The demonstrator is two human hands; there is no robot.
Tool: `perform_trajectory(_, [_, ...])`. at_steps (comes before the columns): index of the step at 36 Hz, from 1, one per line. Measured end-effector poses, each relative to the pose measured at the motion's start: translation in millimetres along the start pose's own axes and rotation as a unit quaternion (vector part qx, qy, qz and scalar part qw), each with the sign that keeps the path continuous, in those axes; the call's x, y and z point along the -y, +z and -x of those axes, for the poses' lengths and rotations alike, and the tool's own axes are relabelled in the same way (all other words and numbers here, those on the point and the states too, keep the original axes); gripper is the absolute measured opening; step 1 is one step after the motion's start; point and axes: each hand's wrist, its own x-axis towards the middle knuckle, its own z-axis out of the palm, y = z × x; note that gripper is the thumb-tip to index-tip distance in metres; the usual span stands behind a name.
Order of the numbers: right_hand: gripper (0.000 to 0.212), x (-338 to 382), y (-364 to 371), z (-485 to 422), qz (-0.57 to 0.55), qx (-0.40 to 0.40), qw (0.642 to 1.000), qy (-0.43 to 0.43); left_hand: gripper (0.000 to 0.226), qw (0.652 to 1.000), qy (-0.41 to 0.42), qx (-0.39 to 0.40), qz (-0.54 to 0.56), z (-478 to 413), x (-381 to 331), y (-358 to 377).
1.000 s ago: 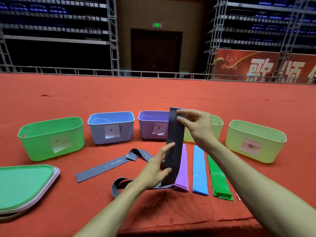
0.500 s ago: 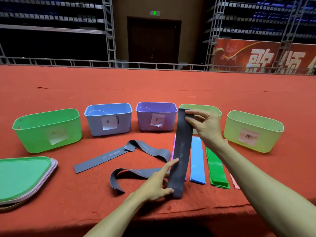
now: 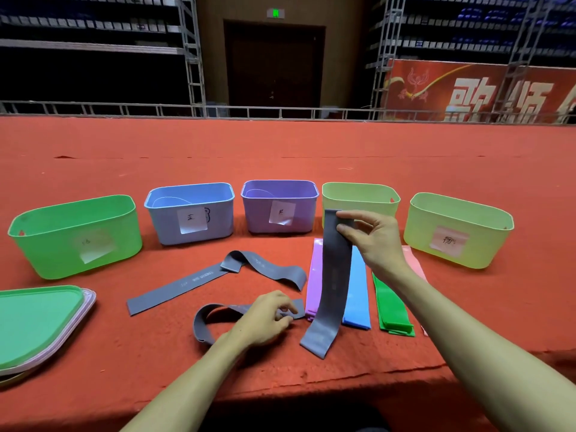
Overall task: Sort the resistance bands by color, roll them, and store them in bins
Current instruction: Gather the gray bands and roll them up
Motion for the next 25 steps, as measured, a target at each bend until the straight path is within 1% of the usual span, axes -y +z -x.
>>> perform_trajectory(6, [0.039, 2.0, -3.7, 4.3, 0.012, 0.003, 1.0, -0.015, 0.02, 0.996, 0.009, 0.064, -0.069, -12.9, 9.7, 1.2])
perform_trajectory(13, [0.035, -2.1, -12.4, 8.6, 0.03, 0.013, 0.999, -0.016, 0.033, 0.993, 0.022, 0.085, -0.085, -17.9, 14.6, 7.7])
perform_trajectory(17, [0.032, -6.3, -15.9, 10.6, 0.047, 0.017, 0.999, -0.011, 0.035, 0.992, 0.032, 0.093, -0.082, -18.0, 18.1, 5.7])
perform_trajectory(21, [0.03, -8.7, -17.2, 13.1, 0.053, 0.022, 0.998, -0.002, 0.03, 0.993, 0.036, 0.076, -0.077, -18.9, 21.1, 2.6])
perform_trajectory(25, [0.029, -7.8, -17.7, 14.8, 0.054, 0.03, 0.998, -0.001, 0.04, 0.998, 0.019, 0.029, -0.056, -20.4, 22.5, -2.1])
